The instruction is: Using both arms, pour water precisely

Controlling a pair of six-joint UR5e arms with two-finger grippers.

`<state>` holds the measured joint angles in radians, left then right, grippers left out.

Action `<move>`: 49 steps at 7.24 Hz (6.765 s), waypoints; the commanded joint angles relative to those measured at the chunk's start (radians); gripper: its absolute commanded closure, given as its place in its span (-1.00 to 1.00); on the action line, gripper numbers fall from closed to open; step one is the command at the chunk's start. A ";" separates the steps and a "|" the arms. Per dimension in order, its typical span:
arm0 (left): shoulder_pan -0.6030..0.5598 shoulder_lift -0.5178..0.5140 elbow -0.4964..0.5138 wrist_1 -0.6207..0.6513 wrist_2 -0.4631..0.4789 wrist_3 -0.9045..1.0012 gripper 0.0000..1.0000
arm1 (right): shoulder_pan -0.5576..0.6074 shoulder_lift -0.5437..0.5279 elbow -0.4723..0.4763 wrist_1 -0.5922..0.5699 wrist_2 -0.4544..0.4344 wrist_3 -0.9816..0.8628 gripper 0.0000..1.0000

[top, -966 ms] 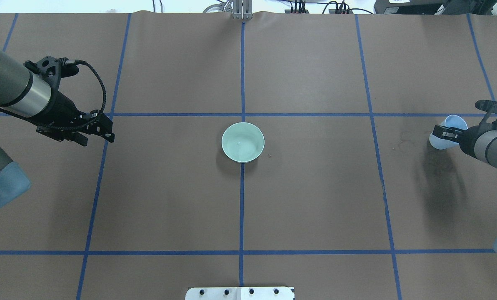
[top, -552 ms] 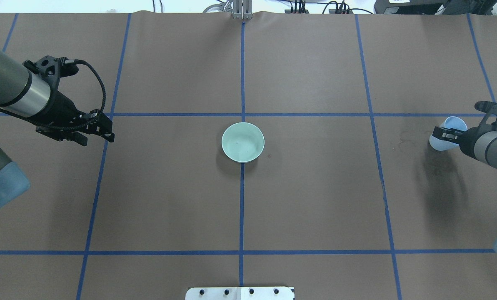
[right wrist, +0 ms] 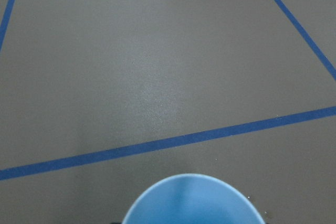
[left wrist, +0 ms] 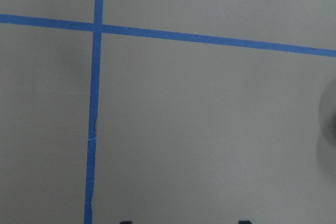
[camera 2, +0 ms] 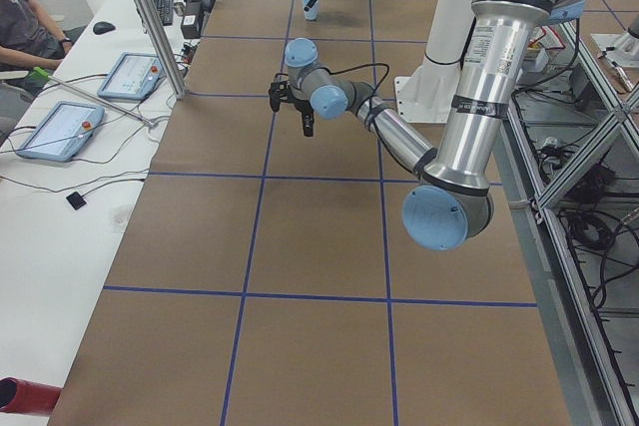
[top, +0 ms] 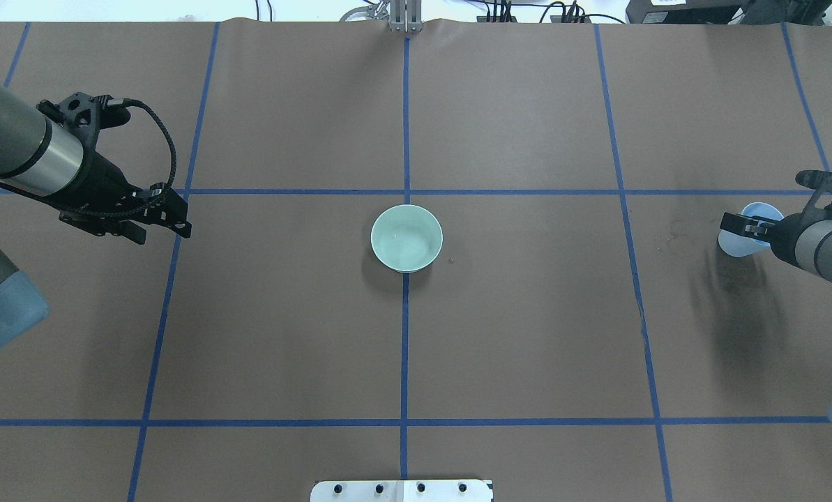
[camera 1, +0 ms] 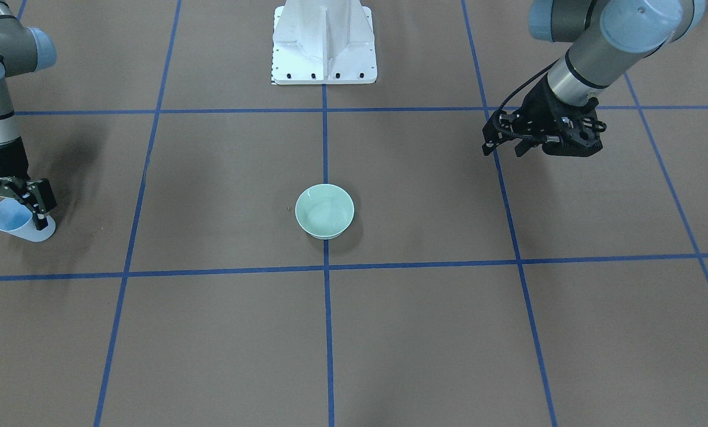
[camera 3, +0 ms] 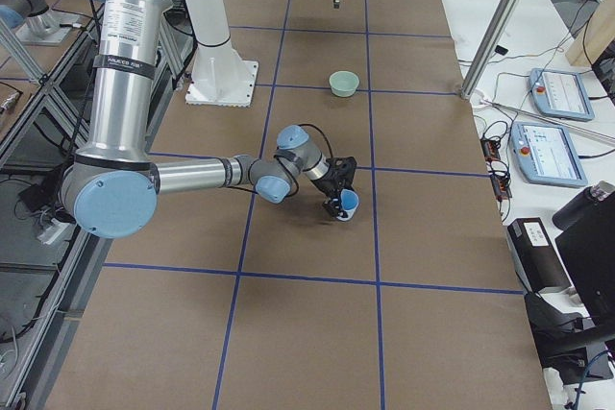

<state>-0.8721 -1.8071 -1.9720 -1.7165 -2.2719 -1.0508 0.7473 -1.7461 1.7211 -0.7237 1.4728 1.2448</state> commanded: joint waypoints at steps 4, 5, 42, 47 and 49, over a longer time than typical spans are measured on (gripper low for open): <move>0.002 0.000 0.005 0.000 0.002 -0.002 -0.48 | 0.055 -0.039 0.061 0.000 0.076 -0.057 -1.00; 0.002 0.000 0.005 0.000 0.002 -0.002 -0.48 | 0.079 -0.046 0.066 0.000 0.096 -0.068 -1.00; -0.272 0.285 0.291 -0.112 -0.035 0.507 -1.00 | 0.756 -0.030 0.104 -0.485 0.894 -1.226 -1.00; -0.480 0.314 0.292 -0.100 -0.174 0.617 -1.00 | 0.716 0.046 0.101 -0.690 0.883 -1.239 -1.00; -0.531 0.311 0.314 -0.085 -0.160 0.810 -1.00 | 0.678 0.056 0.092 -0.724 0.823 -1.281 -1.00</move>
<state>-1.3662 -1.4943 -1.6755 -1.8126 -2.4350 -0.3612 1.4500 -1.6984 1.8176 -1.4238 2.3375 -0.0077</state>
